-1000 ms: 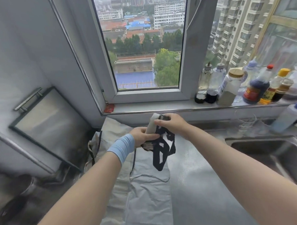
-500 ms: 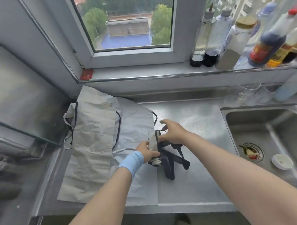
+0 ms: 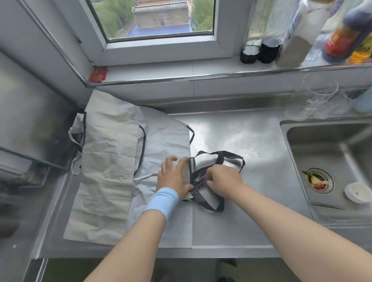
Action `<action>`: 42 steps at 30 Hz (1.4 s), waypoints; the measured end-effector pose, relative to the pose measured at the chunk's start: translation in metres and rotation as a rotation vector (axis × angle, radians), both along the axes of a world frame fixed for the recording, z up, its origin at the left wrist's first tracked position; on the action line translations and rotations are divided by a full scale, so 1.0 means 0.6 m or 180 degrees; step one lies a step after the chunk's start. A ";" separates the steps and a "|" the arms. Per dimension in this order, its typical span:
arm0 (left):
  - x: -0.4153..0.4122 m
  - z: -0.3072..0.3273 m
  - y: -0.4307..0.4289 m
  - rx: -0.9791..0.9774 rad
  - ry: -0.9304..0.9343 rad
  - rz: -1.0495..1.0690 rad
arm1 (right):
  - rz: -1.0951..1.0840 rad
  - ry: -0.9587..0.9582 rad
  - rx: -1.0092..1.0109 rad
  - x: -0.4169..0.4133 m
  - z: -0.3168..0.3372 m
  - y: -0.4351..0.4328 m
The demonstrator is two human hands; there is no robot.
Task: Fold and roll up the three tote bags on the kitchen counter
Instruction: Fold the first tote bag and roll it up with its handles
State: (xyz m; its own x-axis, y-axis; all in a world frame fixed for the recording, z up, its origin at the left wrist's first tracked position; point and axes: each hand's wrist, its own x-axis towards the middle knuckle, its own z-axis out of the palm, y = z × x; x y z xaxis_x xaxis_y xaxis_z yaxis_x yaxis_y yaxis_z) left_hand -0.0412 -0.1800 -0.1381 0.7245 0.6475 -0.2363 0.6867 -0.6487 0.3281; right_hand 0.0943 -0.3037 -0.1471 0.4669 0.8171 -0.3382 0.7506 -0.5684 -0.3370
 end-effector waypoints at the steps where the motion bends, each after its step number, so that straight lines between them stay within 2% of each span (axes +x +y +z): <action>1: 0.002 -0.001 -0.001 0.0013 -0.0032 -0.0114 | -0.0070 0.0037 0.0017 0.003 0.004 -0.002; 4: 0.010 -0.004 -0.006 -0.0335 -0.0155 -0.0063 | -0.0303 0.0241 0.0165 0.016 0.016 -0.007; 7: 0.016 -0.004 -0.007 -0.0408 -0.0160 0.0031 | -0.1019 0.0745 0.0722 0.045 0.018 -0.011; 9: 0.018 0.000 -0.004 -0.0432 -0.0053 0.0044 | -0.1234 0.0948 0.0928 0.059 0.021 -0.016; 12: 0.027 0.007 0.002 -0.0145 0.0165 -0.0089 | -0.1098 0.1036 0.0849 0.064 0.025 -0.024; 15: 0.039 0.007 0.000 0.0220 0.0283 -0.0336 | -0.1086 0.1067 0.0497 0.067 0.017 -0.033; 20: 0.044 -0.003 -0.006 -0.0193 0.0038 -0.0081 | -0.0995 0.1337 0.0024 0.075 0.011 -0.040; 23: 0.031 -0.014 -0.007 -0.0508 -0.0337 0.0215 | -0.0817 0.1362 0.0126 0.066 0.010 -0.029; 26: 0.026 -0.021 -0.017 -0.0819 -0.0366 0.0473 | -0.0889 0.1567 0.0203 0.053 0.005 -0.018; 28: 0.032 -0.022 -0.022 -0.0981 -0.0294 0.0602 | -0.0797 0.1451 0.0149 0.046 0.004 -0.014; 31: 0.046 -0.020 -0.018 -0.1188 -0.0486 0.0982 | -0.0637 0.1358 0.0012 0.043 0.004 -0.011; 35: 0.053 0.003 -0.005 -0.1438 -0.0039 0.1486 | -0.0533 0.1388 -0.0103 0.042 0.013 -0.017; 38: 0.054 0.012 0.014 -0.1662 0.0313 0.1404 | -0.0375 0.1314 -0.0139 0.041 0.011 -0.020; 40: 0.047 0.016 0.027 -0.2150 0.0177 0.1247 | -0.0191 0.1191 -0.0033 0.040 0.014 -0.024; 42: 0.037 0.027 0.035 -0.2940 -0.0241 0.1415 | -0.0236 0.1221 0.0103 0.041 0.023 -0.025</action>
State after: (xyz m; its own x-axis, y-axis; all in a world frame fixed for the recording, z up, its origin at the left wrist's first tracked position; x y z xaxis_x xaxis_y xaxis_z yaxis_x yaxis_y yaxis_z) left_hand -0.0190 -0.1590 -0.1219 0.4973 0.4494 -0.7421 0.7600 0.1869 0.6225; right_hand 0.1189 -0.3188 -0.1332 0.3697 0.7990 -0.4742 0.5241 -0.6007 -0.6037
